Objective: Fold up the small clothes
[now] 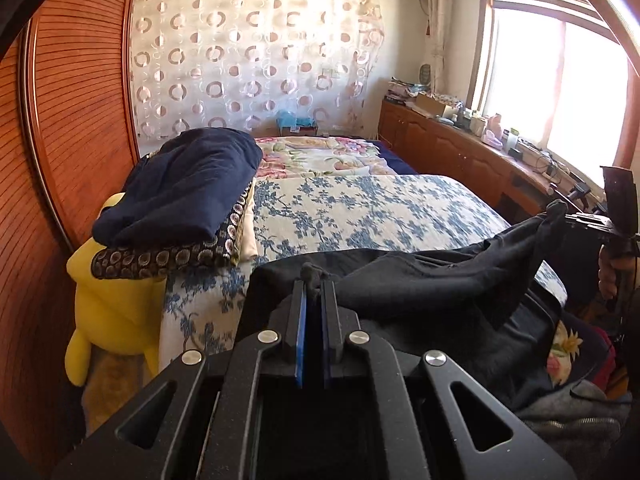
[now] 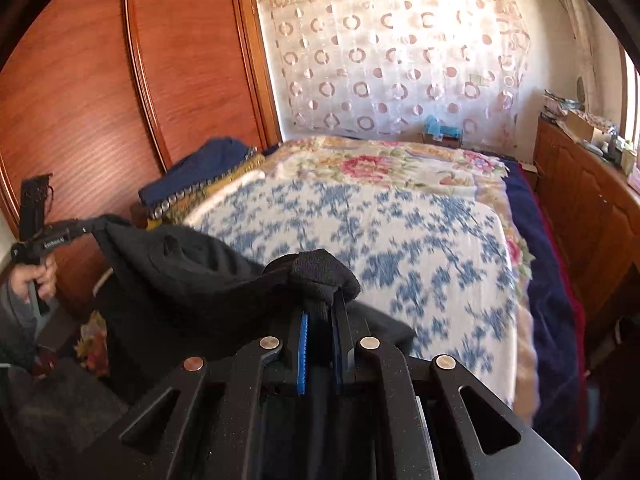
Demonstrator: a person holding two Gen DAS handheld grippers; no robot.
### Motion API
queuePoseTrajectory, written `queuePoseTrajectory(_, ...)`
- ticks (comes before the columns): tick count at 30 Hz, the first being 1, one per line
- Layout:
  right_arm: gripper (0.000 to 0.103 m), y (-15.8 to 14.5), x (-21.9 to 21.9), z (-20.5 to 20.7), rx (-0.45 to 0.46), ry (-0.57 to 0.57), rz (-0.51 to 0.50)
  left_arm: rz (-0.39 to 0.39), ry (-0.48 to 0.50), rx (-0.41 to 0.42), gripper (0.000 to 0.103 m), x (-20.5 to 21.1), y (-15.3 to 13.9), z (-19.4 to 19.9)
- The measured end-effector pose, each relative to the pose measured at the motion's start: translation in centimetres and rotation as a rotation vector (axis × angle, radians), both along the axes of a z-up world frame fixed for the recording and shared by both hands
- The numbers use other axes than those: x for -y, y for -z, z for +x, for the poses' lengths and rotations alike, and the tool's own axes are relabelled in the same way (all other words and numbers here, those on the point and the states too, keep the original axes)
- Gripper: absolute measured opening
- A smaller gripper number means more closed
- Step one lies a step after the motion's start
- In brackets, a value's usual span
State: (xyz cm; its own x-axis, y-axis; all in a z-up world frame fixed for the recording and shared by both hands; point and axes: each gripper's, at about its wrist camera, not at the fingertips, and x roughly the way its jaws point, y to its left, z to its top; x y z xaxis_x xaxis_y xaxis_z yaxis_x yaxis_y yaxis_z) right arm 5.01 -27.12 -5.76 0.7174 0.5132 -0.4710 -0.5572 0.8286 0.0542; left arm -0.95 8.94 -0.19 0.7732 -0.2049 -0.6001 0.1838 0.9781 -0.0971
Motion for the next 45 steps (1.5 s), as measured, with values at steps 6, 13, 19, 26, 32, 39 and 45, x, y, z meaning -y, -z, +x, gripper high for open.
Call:
queuePoseTrajectory(6,0.009,-1.8,0.2,-3.8,-0.003,-0.016,-0.027,-0.004,0.001,0.004,0.007,-0.8,-0.1,-3.1)
queuePoseTrajectory(13,0.009,1.6,0.0,-3.9,-0.104,0.002,-0.072,0.015,-0.015,-0.077,0.007,-0.9,3.8,-3.7)
queuePoseTrajectory(19,0.009,2.5,-0.5,-3.8,-0.157,0.027,-0.088,0.011,-0.032,-0.098,0.013,-0.8,5.1,-4.1)
queuePoseTrajectory(26,0.016,1.0,-0.1,-4.0,-0.136,0.061,-0.105,0.026,-0.053,-0.053,0.042,-1.3,4.1,-4.3)
queuePoseTrajectory(32,0.019,-1.3,0.9,-5.2,-0.056,0.1,-0.102,0.022,-0.073,-0.019,0.079,-1.6,3.0,-3.7)
queuePoseTrajectory(39,0.037,-2.0,0.9,-5.2,-0.018,0.128,-0.115,-0.002,-0.102,0.02,0.085,-1.9,2.1,-1.9)
queuePoseTrajectory(45,0.047,-1.4,0.0,-3.5,-0.003,0.142,-0.105,0.016,-0.113,-0.004,0.085,-2.0,3.0,0.3)
